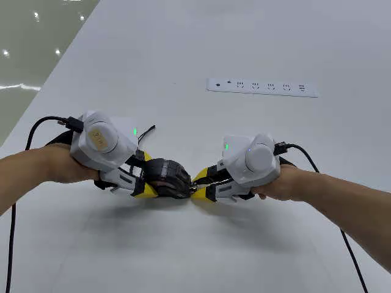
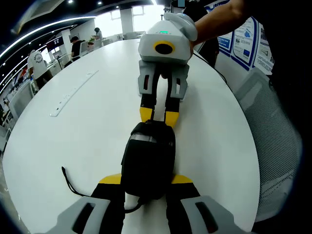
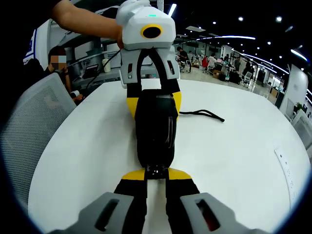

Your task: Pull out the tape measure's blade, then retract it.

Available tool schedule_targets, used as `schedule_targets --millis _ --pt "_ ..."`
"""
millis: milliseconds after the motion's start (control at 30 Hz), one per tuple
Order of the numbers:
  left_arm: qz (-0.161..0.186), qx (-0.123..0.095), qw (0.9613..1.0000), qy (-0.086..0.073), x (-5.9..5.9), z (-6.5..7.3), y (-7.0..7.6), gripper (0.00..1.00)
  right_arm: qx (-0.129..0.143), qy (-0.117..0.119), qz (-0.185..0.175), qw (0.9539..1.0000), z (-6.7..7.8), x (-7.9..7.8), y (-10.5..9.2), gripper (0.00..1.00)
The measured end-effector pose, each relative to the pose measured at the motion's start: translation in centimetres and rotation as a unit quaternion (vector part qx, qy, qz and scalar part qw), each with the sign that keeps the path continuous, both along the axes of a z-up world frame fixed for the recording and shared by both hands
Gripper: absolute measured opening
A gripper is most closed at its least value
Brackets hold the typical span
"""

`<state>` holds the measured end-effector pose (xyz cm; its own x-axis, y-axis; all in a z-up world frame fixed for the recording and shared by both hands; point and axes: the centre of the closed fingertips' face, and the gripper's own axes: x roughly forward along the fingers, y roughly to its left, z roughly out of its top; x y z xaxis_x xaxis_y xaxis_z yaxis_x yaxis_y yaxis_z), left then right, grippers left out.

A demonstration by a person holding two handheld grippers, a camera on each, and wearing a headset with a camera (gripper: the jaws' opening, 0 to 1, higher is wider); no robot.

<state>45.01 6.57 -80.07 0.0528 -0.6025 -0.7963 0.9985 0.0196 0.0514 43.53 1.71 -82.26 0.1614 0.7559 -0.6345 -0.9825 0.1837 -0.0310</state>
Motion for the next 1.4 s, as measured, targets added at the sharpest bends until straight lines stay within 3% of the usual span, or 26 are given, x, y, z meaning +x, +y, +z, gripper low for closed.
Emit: schedule_targets --millis 1400 --pt "-0.002 -0.001 1.0 0.002 0.1 -0.1 -0.1 0.29 -0.02 -0.013 0.008 0.9997 0.0 -0.3 -2.4 0.12"
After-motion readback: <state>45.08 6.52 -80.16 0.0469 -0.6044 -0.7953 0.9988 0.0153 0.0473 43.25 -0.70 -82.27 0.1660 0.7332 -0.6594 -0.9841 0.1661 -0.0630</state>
